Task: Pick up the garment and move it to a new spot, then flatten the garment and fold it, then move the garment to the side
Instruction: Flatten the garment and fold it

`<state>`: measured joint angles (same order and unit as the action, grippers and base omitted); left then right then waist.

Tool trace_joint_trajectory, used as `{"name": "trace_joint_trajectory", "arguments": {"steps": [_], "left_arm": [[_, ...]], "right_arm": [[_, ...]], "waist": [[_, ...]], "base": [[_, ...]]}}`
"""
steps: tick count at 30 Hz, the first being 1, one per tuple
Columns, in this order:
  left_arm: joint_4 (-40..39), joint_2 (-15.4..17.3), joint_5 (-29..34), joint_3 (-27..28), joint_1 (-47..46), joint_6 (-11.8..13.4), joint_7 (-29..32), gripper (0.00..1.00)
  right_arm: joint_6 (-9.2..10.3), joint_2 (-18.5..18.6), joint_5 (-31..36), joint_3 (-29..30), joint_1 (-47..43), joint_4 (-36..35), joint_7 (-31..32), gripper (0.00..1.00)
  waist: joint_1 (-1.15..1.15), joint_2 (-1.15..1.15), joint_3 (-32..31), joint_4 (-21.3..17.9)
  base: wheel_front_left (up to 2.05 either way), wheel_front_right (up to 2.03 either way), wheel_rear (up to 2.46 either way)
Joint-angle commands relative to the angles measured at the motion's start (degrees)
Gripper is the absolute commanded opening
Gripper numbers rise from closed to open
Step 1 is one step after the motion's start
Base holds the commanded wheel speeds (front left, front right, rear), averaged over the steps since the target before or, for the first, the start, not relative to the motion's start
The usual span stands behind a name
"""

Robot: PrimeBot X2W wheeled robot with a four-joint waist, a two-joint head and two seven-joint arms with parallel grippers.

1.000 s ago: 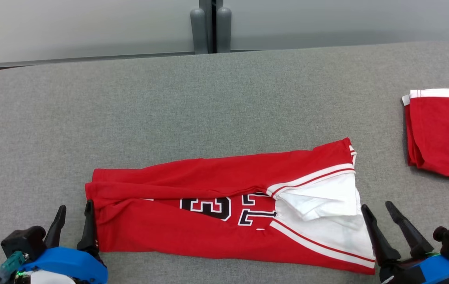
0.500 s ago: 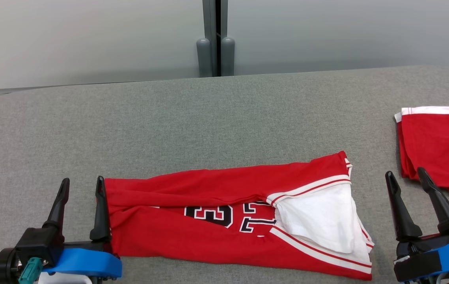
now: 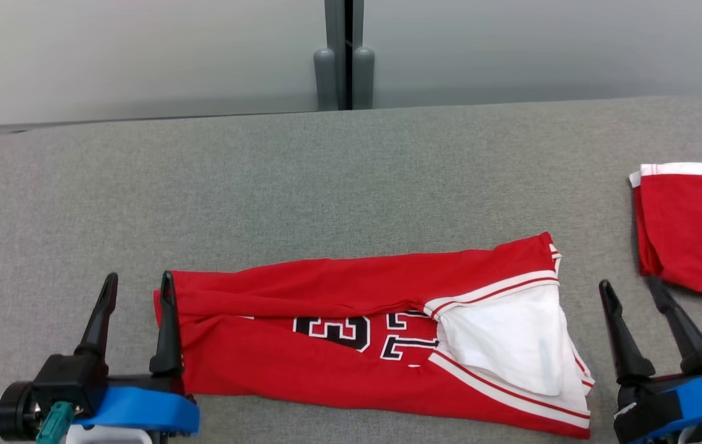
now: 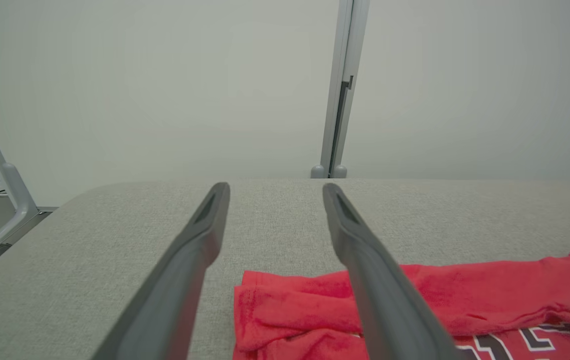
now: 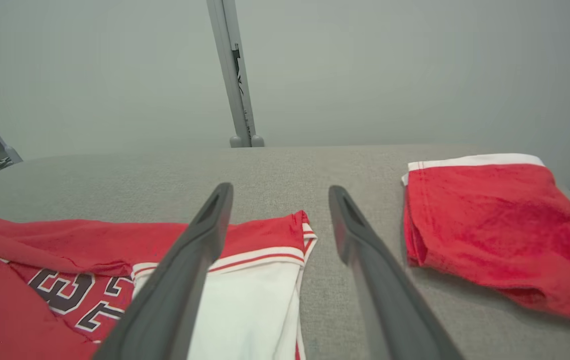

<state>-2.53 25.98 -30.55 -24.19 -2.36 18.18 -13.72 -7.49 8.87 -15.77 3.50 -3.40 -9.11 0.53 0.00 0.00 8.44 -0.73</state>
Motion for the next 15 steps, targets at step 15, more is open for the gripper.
{"name": "trace_joint_trajectory", "arguments": {"steps": [15], "left_arm": [[1.8,-2.9,3.4,0.3,-7.2,-2.4,-1.4,1.00]], "right_arm": [[0.00,2.5,-4.5,-6.2,8.9,28.3,-1.3,1.00]], "waist": [[0.00,0.00,6.3,4.6]], "base": [[0.00,0.00,0.00]]}}
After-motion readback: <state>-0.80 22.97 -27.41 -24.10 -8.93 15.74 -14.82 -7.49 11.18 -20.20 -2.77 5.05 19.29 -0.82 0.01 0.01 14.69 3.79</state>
